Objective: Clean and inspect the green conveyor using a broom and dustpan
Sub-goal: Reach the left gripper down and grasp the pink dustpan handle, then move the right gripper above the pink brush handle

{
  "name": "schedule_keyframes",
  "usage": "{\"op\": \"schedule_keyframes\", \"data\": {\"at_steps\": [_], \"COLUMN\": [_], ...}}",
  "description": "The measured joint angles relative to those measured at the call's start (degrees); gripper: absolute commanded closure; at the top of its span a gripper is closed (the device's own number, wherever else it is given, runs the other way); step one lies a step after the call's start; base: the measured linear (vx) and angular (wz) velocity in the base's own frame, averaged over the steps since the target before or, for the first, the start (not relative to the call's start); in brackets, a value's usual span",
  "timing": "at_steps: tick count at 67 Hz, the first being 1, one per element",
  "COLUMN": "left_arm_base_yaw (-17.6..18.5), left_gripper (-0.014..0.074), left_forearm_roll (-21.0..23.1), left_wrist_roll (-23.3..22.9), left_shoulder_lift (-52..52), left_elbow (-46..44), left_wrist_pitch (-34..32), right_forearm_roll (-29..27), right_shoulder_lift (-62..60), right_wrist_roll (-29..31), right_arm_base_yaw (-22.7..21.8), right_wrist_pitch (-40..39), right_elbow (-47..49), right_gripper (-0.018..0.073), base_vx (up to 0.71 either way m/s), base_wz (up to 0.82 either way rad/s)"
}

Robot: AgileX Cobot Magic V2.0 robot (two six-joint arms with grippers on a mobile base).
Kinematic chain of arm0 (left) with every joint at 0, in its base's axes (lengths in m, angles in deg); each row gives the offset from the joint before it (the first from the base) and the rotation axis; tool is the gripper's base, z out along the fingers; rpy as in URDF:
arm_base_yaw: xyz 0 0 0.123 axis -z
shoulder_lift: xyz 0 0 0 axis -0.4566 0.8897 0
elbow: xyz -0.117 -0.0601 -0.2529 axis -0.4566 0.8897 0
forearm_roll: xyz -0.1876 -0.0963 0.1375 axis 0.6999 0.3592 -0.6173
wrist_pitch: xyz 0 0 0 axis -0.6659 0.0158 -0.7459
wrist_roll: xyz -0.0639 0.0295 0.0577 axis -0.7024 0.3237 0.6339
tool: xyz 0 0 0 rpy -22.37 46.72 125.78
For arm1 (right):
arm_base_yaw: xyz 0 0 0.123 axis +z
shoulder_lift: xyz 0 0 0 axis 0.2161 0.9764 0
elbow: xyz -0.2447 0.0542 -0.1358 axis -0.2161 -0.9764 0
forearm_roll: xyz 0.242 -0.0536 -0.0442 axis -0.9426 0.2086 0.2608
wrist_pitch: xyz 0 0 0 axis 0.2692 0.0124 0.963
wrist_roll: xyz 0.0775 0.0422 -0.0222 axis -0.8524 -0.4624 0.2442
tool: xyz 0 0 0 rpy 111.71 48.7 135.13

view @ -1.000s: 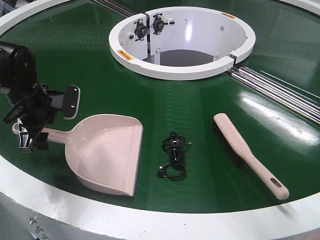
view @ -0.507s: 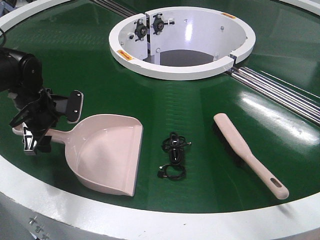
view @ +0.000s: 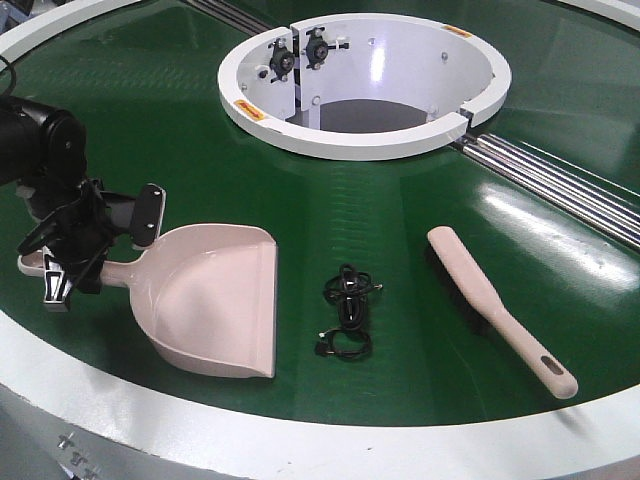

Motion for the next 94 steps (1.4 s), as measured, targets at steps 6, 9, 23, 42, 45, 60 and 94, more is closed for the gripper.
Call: {"op": "schedule_keyframes", "data": {"at_steps": [6, 9, 23, 42, 45, 60, 94], "left_arm_base_yaw": [0.50, 0.82, 2.20, 3.65, 3.65, 3.65, 3.65], "left_gripper": [0.0566, 0.0567, 0.0566, 0.0561, 0.0561, 0.0561, 0.0561], "left_forearm_roll": [-1.27, -1.85, -3.47, -3.76, -3.54, -2.82, -2.53], "left_wrist_roll": [-0.16, -0.23, -0.29, -0.29, -0.29, -0.29, -0.29], "left_shoulder_lift": [-0.21, -0.48, -1.99, -2.35, -2.35, -2.35, -2.35], "left_elbow": [0.00, 0.00, 0.00, 0.00, 0.00, 0.00, 0.00], "left_wrist_pitch": [0.25, 0.25, -0.28, -0.21, -0.15, 0.01, 0.12], "right_forearm_roll": [0.00, 0.00, 0.00, 0.00, 0.00, 0.00, 0.00], "right_shoulder_lift": [0.00, 0.00, 0.00, 0.00, 0.00, 0.00, 0.00], "right_wrist_roll": [0.00, 0.00, 0.00, 0.00, 0.00, 0.00, 0.00], "right_arm_base_yaw": [0.00, 0.00, 0.00, 0.00, 0.00, 0.00, 0.00], "right_wrist_pitch": [0.00, 0.00, 0.00, 0.00, 0.00, 0.00, 0.00], "right_elbow": [0.00, 0.00, 0.00, 0.00, 0.00, 0.00, 0.00], "right_gripper": [0.0568, 0.0568, 0.0568, 0.0568, 0.0568, 0.0568, 0.0568], "base_vx": [0.00, 0.00, 0.00, 0.00, 0.00, 0.00, 0.00], "base_wz": [0.00, 0.00, 0.00, 0.00, 0.00, 0.00, 0.00]}}
